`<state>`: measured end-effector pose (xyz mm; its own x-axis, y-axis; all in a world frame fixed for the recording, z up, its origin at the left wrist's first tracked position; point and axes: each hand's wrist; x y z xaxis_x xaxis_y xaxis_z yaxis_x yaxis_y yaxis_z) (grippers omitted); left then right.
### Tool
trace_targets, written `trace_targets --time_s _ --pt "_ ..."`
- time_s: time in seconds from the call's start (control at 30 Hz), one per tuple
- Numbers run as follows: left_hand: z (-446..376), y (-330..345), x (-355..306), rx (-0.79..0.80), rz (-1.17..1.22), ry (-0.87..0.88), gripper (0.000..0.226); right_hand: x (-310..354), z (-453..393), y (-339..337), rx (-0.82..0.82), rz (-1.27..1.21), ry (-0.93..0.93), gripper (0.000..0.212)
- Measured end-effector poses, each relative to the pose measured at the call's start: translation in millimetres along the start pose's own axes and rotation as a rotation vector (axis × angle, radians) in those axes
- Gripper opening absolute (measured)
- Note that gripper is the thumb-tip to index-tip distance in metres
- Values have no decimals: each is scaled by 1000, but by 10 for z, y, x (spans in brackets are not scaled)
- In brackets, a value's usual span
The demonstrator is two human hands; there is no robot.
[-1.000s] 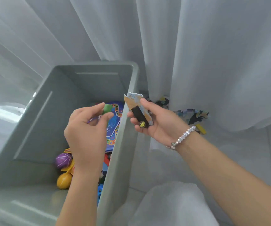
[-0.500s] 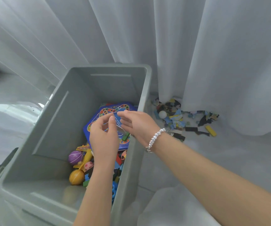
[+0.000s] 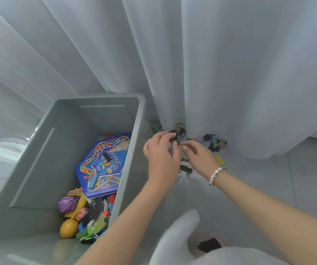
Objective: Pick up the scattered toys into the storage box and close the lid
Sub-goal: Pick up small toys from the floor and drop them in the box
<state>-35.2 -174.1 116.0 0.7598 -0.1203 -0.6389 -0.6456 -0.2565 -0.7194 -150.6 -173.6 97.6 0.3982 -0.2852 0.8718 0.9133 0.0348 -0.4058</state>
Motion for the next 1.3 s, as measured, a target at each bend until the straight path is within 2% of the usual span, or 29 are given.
trace_targets --time_s 0.1,0.2,0.33,0.5,0.67,0.8,0.9,0.93,1.07,1.3 --pt "-65 345 26 199 -50 -46 26 -348 -212 -122 4 148 -8 32" --pt "-155 711 201 395 -137 -185 34 -789 -423 -169 16 349 5 39" --pt "-365 1223 502 552 -319 -309 52 -1287 -634 -159 1 560 83 50" --pt "-493 1724 889 580 -411 -283 67 -1666 -788 -13 63 596 156 65" --pt "-521 1926 1184 625 -529 -134 80 -1876 -1001 108 -15 713 135 71" --pt "-418 1963 1231 578 -470 -124 68 -2000 -1033 210 -85 717 61 67" --pt "-229 1992 1210 508 -395 -96 54 -2093 -924 298 -72 647 -13 78" --pt "-161 2000 1201 492 -376 -95 51 -2133 -886 318 -91 617 -40 77" --pt "70 2010 1166 488 -342 -62 46 -2245 -751 350 -237 547 -127 47" --pt "233 1969 1166 495 -339 -53 44 -2305 -614 324 -386 508 -183 36"
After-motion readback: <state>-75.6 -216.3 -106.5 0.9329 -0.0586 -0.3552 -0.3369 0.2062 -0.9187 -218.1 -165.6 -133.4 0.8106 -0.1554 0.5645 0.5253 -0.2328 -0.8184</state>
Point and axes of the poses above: each hand's wrist, its own z-axis away from the middle knuckle, its own y-axis out of the palm, x = y × z, and after that the axes turned 5 degrees about -x, right-handed
